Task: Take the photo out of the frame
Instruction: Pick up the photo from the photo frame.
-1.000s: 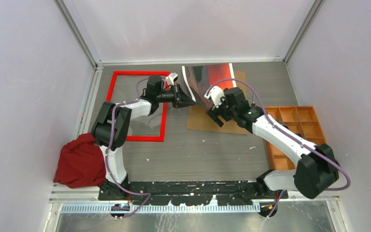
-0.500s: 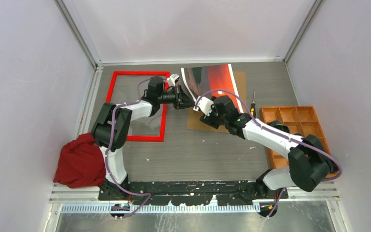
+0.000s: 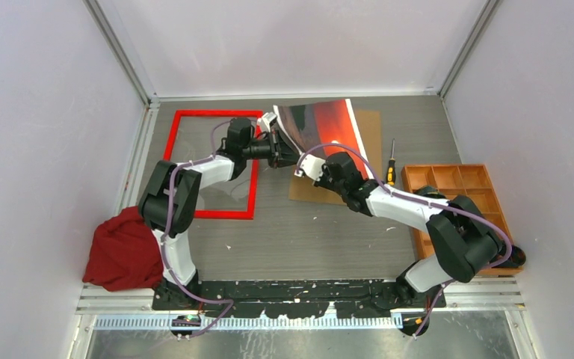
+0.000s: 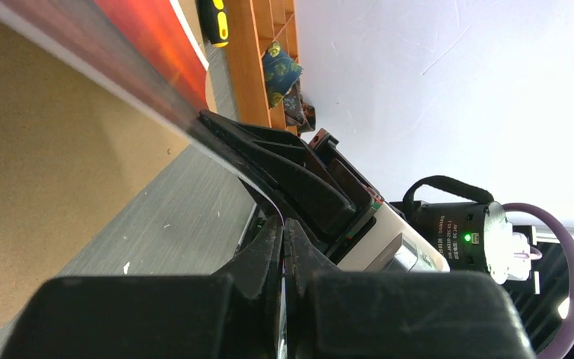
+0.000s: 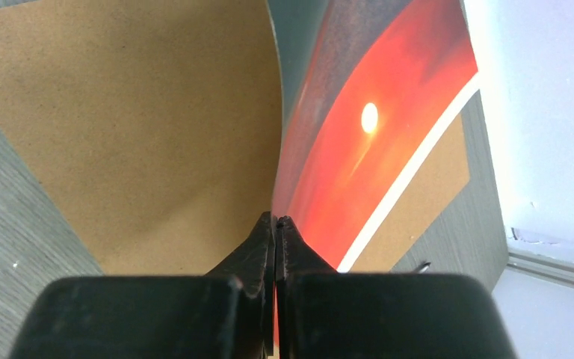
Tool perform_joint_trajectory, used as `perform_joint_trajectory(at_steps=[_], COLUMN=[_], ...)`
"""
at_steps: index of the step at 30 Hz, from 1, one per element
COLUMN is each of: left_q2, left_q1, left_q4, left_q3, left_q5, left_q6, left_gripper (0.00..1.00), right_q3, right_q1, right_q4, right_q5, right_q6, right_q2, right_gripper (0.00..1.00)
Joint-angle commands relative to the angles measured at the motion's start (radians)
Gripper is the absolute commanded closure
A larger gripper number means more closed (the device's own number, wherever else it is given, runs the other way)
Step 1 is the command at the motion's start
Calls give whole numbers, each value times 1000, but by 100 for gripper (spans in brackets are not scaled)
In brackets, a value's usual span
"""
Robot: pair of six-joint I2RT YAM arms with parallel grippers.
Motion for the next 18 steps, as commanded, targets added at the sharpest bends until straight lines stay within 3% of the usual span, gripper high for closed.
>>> perform_joint_trajectory(at_steps=[1,3,6,10,15,18], left_q2=[-74,-82,-104,-151,-196,-226], left_q1=[-5,-2,18,89,209,287], left_q4=[44,43,40,31,6,-3], left_q3=[10,20,41,79,136,140], left_q5=[40,51,69,100,146,170], left_q6=[1,0,-2,-3,-3,2], left_gripper=[93,80,51,21,2,0], right_q3=[3,-3,-18,-22,14,-5], right_q1=[8,8,8,8,2,3], right_q4=[90,91,92,111,113,107], right_q5=[31,29,14,11,58,10], right_q6=[-18,-16,-23,3,152,182], right_q2=[-46,-76,-123,-181,-215,-240], right_gripper=[99,99,99,99,99,99])
